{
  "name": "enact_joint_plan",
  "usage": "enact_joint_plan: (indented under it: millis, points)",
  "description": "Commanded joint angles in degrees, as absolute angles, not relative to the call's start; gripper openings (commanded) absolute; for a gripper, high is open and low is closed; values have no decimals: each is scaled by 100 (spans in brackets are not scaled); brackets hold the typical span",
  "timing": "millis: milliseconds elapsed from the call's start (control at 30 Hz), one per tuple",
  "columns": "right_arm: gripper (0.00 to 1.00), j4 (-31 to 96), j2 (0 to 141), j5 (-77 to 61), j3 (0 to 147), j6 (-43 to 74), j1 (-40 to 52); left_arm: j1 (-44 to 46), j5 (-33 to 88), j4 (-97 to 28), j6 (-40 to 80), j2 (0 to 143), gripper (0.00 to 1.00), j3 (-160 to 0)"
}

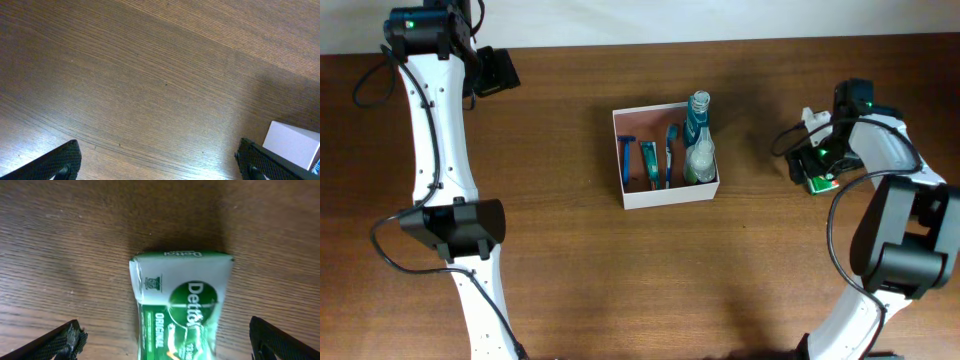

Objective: Pack container
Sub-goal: 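Lower the right gripper and grasp the Dettol soap bar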

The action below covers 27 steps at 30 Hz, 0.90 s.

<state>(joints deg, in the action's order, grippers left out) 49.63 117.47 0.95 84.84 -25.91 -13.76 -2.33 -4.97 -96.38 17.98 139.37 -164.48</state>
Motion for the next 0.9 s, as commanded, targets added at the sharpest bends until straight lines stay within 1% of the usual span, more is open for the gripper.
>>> enact_joint_plan:
  millis: [0, 367, 433, 467, 500, 533, 733, 867]
  points:
    - [99, 4958, 12040, 67, 8447, -2661, -1345, -252, -543, -9629, 1769, 13876, 100, -16527]
    - [100, 4816, 12136, 67, 8447, -2679, -1345, -252, -543, -9629, 1769, 13876, 99, -16527]
    - [93, 4814, 12136, 69, 8449, -2679, -1345, -252, -543, -9629, 1769, 13876, 99, -16527]
    - [87, 4814, 12136, 69, 8449, -2676, -1345, -252, -543, -9629, 1769, 13876, 99, -16527]
    - [72, 4814, 12136, 69, 8449, -2676, -1345, -252, -543, -9631, 1769, 13876, 99, -16527]
    - [67, 4814, 12136, 69, 8449, -2676, -1345, -252, -543, -9629, 1769, 13876, 99, -16527]
    - [52, 4816, 12136, 67, 8493, -2663, -1345, -252, -543, -9629, 1769, 13876, 99, -16527]
    - [42, 4882, 12134, 64, 8753, -2359, -1345, -252, -543, -9629, 1769, 13876, 99, -16527]
